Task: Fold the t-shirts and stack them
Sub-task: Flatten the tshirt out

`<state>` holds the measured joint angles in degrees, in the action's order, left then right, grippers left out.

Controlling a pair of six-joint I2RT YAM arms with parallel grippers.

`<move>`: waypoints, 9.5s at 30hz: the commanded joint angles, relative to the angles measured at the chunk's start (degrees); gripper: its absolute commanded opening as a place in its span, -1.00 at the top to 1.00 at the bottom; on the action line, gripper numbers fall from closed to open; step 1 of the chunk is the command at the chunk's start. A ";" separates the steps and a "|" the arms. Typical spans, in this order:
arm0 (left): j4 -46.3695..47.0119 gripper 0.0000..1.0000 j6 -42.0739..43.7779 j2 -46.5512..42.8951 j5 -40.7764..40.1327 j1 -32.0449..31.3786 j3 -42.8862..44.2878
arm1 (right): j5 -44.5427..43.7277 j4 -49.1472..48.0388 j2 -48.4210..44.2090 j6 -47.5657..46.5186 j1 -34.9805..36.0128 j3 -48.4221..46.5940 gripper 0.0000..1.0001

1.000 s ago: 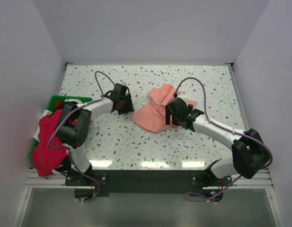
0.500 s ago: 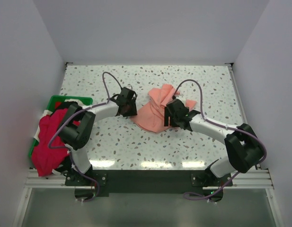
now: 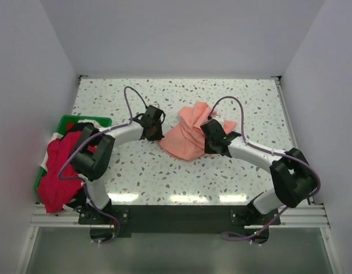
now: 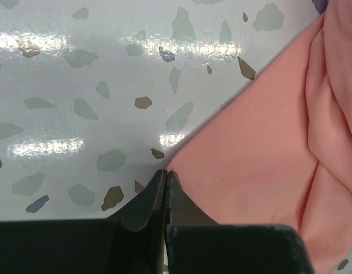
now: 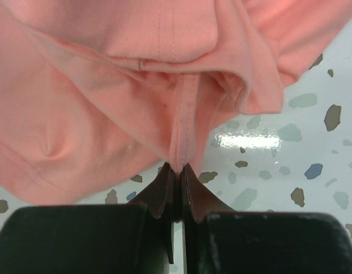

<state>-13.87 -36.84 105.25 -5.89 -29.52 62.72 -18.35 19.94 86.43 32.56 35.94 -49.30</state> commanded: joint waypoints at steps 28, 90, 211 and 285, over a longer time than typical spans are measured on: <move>-25.59 1.00 13.63 -29.84 -11.68 15.89 44.59 | -6.70 27.34 -21.13 -8.03 -14.50 -54.41 1.00; 5.25 -0.15 -10.44 -30.04 -0.79 24.60 -22.73 | 11.41 -4.65 -12.63 5.59 -30.32 0.88 -0.65; -5.46 1.00 -13.44 -20.87 -15.11 16.07 -17.72 | 4.55 8.00 -20.25 -0.92 -30.67 5.35 0.77; 17.55 1.00 -9.57 -9.35 13.27 36.20 30.88 | 3.41 -6.76 1.12 -8.83 -32.08 -50.93 1.00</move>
<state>-2.24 -45.93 101.54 5.58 6.57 108.16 -12.97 15.77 91.50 21.45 4.51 -108.71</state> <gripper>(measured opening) 0.017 0.079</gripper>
